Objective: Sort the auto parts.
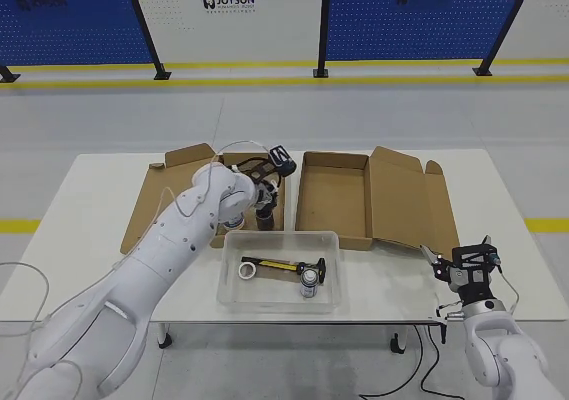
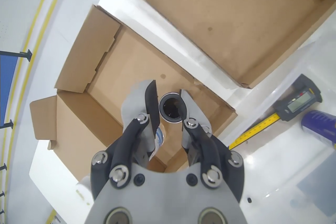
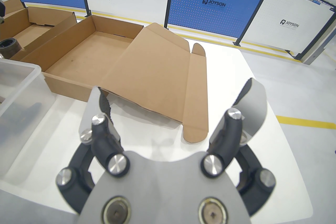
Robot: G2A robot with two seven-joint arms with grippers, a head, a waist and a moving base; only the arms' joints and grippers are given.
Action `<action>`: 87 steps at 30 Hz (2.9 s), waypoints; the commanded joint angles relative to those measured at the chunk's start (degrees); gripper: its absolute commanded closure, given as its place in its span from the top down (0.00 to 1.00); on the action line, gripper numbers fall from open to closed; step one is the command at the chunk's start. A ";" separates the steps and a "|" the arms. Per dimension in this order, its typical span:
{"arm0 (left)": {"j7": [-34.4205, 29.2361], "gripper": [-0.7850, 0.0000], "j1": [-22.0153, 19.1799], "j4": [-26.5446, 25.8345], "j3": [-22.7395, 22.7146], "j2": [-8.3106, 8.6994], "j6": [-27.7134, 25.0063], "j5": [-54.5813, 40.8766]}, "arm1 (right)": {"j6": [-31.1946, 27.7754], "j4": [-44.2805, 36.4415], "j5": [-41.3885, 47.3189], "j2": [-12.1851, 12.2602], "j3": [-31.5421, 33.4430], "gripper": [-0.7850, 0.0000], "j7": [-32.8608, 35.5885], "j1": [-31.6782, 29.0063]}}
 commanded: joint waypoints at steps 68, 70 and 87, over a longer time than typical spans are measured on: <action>-9.12 0.69 25.10 -31.20 -3.65 4.99 -1.32 -2.21 | 0.00 0.00 0.00 0.00 0.00 1.00 0.00 0.00; -8.86 0.67 24.90 -30.65 -3.39 4.83 -1.32 -2.33 | 0.00 0.00 0.00 0.00 0.00 1.00 0.00 0.00; -8.24 0.56 24.28 -28.72 -2.13 3.92 -1.59 -2.48 | 0.00 0.00 0.00 0.00 0.00 1.00 0.00 0.00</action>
